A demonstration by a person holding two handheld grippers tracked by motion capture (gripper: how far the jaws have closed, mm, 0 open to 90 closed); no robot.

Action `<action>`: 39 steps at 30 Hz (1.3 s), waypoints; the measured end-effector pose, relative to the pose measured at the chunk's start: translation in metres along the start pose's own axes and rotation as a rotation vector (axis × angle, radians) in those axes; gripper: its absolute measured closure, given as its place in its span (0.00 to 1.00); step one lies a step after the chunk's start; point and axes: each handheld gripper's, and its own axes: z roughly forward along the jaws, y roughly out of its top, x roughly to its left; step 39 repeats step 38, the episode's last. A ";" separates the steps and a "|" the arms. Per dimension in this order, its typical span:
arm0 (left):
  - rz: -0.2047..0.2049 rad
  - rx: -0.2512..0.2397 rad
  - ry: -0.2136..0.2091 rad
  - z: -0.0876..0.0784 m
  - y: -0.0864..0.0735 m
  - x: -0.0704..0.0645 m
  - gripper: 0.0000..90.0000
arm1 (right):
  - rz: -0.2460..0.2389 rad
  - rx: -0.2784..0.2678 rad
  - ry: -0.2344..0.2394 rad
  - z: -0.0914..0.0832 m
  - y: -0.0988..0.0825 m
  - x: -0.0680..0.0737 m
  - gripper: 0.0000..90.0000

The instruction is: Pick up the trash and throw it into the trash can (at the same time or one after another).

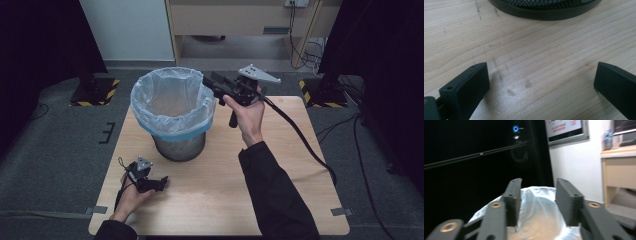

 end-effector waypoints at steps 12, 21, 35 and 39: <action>0.001 0.002 -0.001 0.000 0.000 0.000 0.00 | -0.041 0.081 -0.082 -0.079 -0.031 -0.025 0.36; 0.001 0.001 -0.001 0.000 0.000 0.000 0.00 | -0.037 0.292 -0.162 -0.134 -0.099 -0.059 0.31; 0.002 0.001 -0.005 0.000 0.000 0.000 0.00 | 0.007 0.589 -0.390 -0.205 -0.190 -0.131 0.26; 0.003 0.001 -0.006 0.000 0.000 0.000 0.00 | 0.014 0.612 -0.465 -0.217 -0.194 -0.144 0.25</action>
